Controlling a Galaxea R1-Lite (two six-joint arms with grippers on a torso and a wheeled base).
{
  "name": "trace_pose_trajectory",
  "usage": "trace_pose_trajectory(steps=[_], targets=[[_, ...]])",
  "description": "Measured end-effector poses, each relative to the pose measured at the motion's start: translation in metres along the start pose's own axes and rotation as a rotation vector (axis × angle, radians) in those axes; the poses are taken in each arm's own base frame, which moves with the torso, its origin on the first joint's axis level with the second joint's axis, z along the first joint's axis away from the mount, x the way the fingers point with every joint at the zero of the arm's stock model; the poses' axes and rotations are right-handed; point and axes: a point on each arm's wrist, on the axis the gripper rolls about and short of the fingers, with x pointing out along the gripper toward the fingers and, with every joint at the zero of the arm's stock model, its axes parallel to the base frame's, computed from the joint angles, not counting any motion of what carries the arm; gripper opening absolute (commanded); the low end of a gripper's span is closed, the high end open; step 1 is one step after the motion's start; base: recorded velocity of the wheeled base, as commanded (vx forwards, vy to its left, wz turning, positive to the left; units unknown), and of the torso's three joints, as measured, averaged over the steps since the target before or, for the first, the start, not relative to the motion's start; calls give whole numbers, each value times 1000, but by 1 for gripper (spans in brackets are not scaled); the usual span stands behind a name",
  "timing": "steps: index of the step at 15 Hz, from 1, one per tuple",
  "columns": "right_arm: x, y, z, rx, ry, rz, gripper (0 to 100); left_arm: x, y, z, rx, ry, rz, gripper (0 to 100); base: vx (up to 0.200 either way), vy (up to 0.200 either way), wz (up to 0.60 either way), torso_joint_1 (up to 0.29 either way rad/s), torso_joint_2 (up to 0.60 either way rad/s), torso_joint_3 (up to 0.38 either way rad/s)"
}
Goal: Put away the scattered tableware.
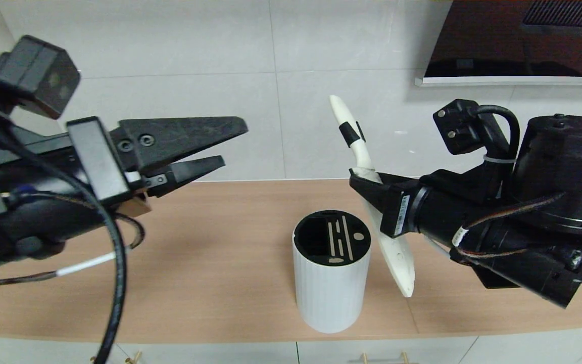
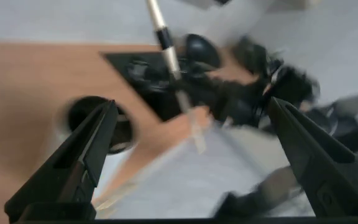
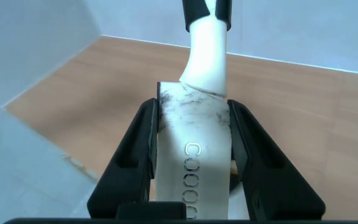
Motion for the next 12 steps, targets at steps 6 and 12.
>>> trace_pose_trajectory(steps=[6,12], targets=[[0,28,-16,11,48,68,0,75,31,-34,-34,-61,39,100,0,0,0,0,0,0],[-3,41,-26,6,82,109,0,95,41,-55,-49,-18,76,100,0,0,0,0,0,0]])
